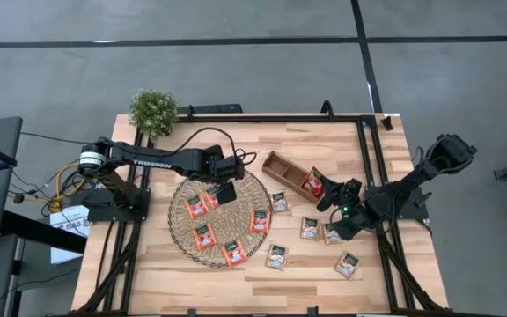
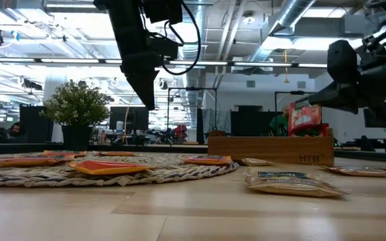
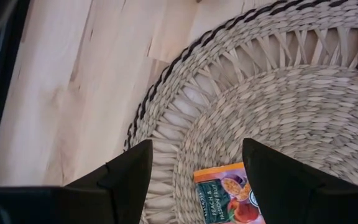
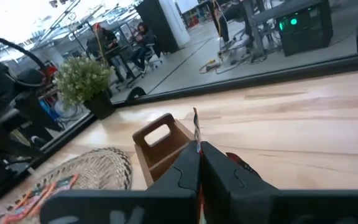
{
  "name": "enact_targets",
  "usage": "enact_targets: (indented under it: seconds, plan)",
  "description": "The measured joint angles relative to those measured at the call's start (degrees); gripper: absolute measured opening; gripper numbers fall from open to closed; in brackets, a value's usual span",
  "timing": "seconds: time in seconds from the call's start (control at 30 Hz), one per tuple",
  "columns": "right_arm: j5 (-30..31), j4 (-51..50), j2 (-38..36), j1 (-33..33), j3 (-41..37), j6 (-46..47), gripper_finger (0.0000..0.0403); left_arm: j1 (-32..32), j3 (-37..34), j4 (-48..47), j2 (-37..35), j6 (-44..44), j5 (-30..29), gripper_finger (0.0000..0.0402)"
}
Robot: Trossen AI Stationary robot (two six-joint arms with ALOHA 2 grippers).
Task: Pick & Place Tea
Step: Put the red tea bag into the right section of the wooden organizer
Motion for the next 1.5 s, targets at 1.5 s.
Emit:
enact_targets:
  seconds: [1.5]
  plan:
    - [-7.52, 0.33, 4.0, -4.56, 0.04, 0.31, 0.0079, 0.15, 0.0, 5.92, 0.02, 2.08, 7.93, 0.0241]
